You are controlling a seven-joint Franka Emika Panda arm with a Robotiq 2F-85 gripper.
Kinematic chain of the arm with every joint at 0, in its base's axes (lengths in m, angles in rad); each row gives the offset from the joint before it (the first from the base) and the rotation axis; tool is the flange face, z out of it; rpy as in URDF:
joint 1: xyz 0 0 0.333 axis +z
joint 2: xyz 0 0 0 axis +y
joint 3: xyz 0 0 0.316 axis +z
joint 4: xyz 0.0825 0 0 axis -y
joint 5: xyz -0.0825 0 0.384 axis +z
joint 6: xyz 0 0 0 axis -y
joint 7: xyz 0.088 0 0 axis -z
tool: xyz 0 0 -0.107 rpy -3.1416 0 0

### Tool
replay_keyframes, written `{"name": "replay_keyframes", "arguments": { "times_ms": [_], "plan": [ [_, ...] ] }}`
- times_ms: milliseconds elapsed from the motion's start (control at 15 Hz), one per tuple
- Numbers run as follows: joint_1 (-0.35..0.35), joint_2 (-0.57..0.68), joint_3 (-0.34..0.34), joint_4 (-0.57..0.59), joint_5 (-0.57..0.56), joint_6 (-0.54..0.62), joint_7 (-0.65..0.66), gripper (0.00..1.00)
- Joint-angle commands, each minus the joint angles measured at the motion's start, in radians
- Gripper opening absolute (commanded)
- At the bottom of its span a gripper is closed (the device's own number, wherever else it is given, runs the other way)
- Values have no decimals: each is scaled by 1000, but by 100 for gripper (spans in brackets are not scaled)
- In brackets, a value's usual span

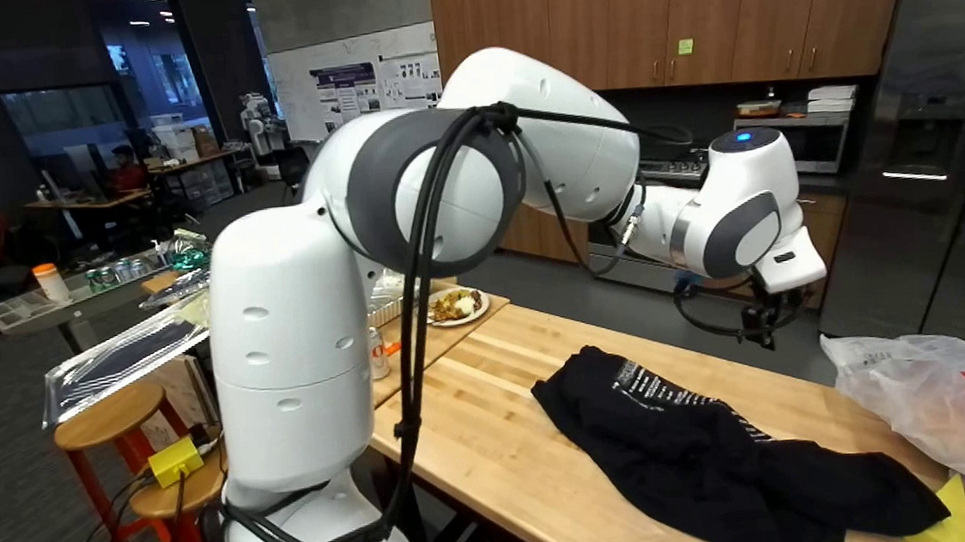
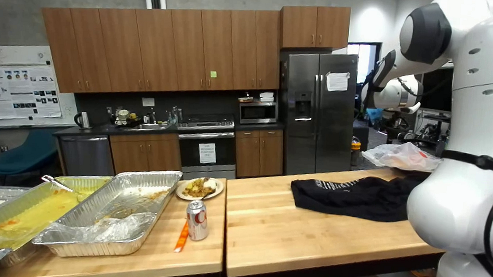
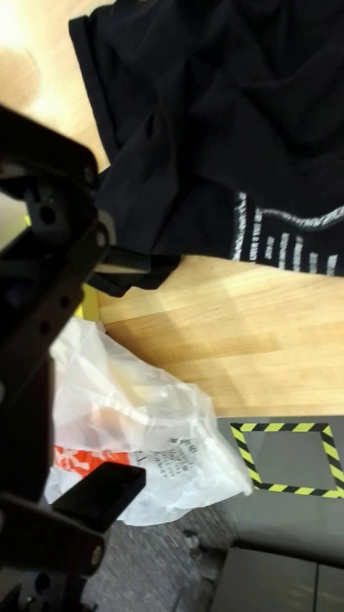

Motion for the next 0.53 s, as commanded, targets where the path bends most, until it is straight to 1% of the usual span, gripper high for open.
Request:
{"name": "replay_keyframes", "arguments": {
  "times_ms": [0, 67, 200, 467],
  "plan": [
    [11, -136, 43, -175, 31, -23, -114, 100],
    [13, -156, 53, -213, 38, -17, -144, 100],
    [11, -188, 73, -270, 78, -54, -213, 100],
    [9, -233, 88, -362, 87, -114, -282, 100]
  ]
}}
